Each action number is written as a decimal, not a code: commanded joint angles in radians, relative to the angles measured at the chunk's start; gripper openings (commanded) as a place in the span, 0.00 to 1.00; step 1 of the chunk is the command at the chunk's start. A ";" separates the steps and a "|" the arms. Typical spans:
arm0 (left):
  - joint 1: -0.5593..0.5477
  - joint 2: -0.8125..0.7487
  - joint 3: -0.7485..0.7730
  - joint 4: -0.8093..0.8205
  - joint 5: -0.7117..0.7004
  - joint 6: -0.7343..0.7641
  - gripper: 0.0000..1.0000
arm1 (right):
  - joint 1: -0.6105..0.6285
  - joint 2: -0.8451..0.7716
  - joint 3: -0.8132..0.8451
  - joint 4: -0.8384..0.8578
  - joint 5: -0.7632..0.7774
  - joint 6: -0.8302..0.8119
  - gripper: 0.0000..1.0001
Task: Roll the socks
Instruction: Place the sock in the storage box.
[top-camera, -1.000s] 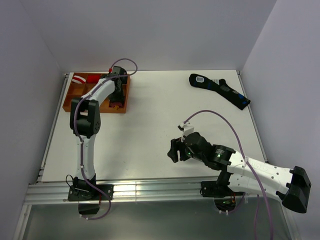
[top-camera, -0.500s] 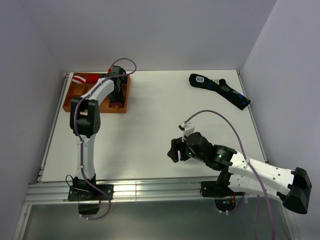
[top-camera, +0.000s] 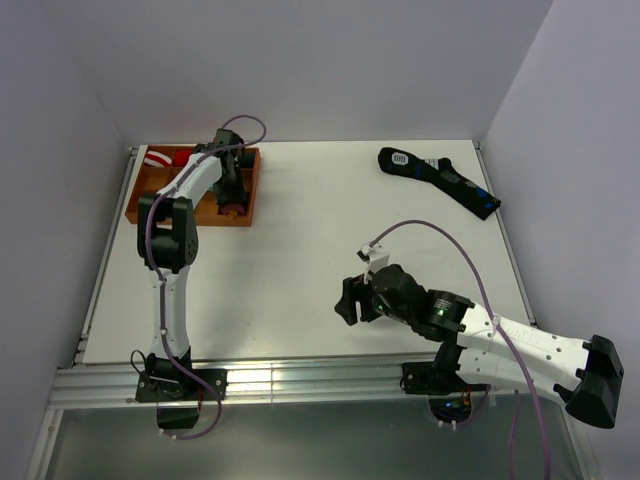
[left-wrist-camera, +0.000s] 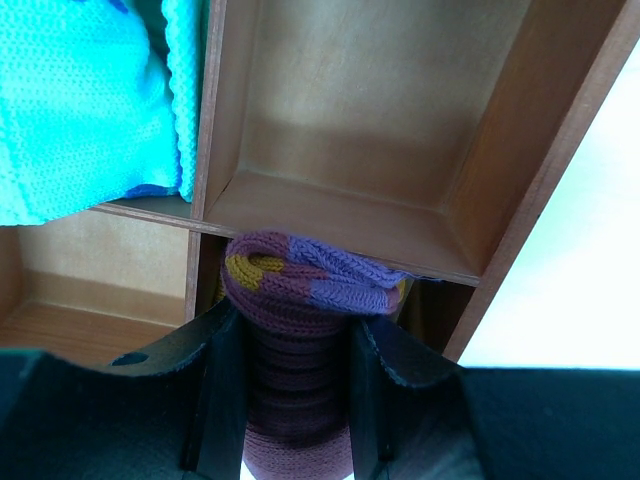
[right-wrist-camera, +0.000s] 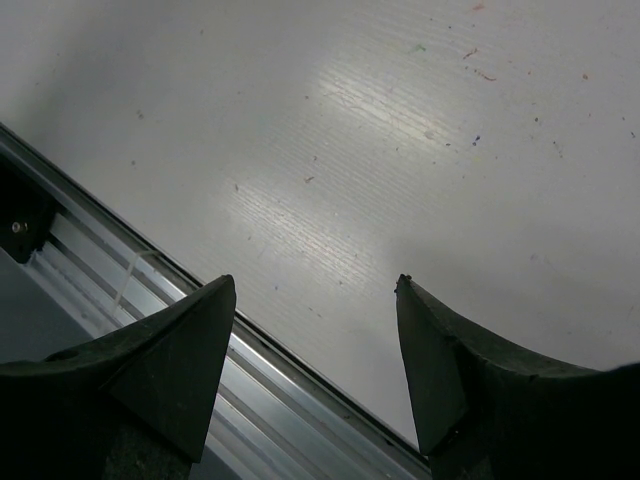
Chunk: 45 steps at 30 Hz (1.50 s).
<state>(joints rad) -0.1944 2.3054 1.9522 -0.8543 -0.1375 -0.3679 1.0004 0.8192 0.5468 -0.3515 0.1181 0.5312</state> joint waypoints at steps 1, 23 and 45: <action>0.001 0.137 -0.088 -0.103 0.064 0.012 0.00 | -0.008 -0.023 -0.015 0.043 -0.001 0.007 0.72; -0.020 0.097 -0.197 -0.100 0.154 -0.143 0.00 | -0.006 -0.035 -0.031 0.094 -0.046 0.016 0.72; -0.020 -0.073 -0.506 0.242 0.357 -0.730 0.00 | -0.006 -0.115 -0.064 0.088 -0.074 0.049 0.73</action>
<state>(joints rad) -0.1589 2.1189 1.5444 -0.4717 0.0811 -0.9291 1.0004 0.7254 0.4927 -0.2844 0.0402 0.5678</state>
